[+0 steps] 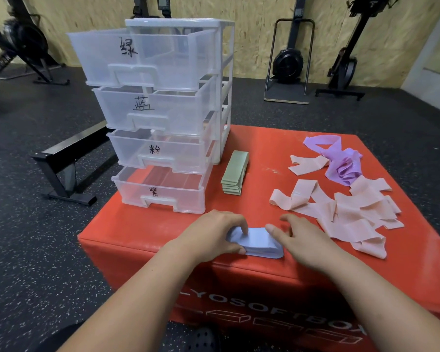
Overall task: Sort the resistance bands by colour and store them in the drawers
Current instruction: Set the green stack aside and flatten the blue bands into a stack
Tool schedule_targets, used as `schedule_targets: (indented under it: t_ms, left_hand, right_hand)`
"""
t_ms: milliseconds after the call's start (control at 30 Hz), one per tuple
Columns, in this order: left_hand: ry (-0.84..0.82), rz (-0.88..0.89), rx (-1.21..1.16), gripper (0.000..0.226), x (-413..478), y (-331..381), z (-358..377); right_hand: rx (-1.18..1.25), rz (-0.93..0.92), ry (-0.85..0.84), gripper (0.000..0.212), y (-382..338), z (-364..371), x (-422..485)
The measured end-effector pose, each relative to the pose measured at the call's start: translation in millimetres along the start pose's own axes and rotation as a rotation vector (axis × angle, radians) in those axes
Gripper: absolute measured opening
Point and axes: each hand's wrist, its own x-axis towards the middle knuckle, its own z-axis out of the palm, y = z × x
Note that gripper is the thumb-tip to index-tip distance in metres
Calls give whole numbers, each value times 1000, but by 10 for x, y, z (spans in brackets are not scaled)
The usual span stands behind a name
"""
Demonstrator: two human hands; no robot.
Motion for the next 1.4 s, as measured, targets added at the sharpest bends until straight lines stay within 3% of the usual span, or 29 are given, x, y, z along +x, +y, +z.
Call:
schedule_targets:
  t_ms: [100,267,433,600,767,1000,1200,1400]
  left_hand:
    - [13,0,-6,42,-7,-12,18]
    - [44,22,5,45,-60,-30,69]
    - [163,-115,-196,35,-138,-30,110]
    - [40,-172,-347,71,56,-80,125]
    - [41,-211,-517,22,499,-33,203]
    - [214,-424,-816,29,1176,-43,236]
    - [360,-533,-673,49,1734,-13,324]
    - [355,-489,-479,64,1997,28,520]
  right_hand:
    - [43,91,-64,73,-107,84,-52]
    - [226,190,97,66,-310,176,-113]
    - [320,-76,172,56,-472,-2,-162]
    - [378,-304,155,59,-430,-332,4]
    - [499,-290,82,59,-372,-595,484]
    - [770,-153,17,54,-237,-828,1427]
    - [880,-33,57,48,6,-750,2202]
    - [823,32,60,50,307,-546,2739]
